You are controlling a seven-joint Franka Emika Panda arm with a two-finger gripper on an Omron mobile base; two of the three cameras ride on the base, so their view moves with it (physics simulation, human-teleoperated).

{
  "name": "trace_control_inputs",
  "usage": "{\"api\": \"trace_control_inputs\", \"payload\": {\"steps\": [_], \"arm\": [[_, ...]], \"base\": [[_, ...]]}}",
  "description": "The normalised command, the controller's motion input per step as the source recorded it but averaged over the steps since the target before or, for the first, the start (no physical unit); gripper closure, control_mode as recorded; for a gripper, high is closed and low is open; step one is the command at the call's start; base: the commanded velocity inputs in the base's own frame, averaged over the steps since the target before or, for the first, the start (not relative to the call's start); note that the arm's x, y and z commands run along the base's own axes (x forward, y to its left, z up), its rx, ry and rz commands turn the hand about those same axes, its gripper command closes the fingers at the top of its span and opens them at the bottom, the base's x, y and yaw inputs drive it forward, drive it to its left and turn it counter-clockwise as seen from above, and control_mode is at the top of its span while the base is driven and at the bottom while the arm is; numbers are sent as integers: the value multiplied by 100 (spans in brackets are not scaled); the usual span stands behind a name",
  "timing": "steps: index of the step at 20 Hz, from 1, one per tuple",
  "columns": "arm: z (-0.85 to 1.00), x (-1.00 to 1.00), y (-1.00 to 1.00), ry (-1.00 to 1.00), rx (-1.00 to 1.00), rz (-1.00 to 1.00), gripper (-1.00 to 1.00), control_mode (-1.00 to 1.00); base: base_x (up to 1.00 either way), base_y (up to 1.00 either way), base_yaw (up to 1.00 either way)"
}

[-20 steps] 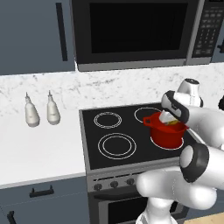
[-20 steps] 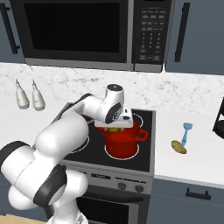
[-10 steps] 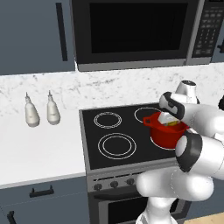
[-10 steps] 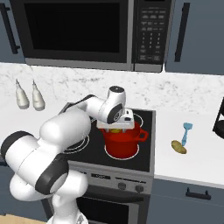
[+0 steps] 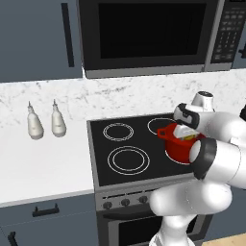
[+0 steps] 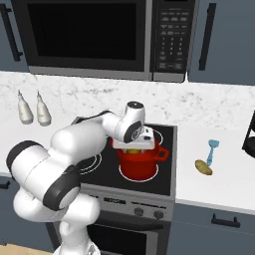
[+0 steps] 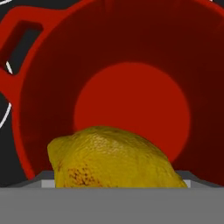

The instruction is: Put the potato and lemon in the pot. Retrieve the spatula and lightly stir the vegetables in the pot.

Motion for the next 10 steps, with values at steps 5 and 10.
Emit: {"api": "trace_control_inputs", "payload": {"steps": [5,10], "arm": [[-10,15,-17,1,0,0,100,-100],[-17,20,-6,0,0,0,100,-100]], "base": [[0,0,0],[0,0,0]]}}
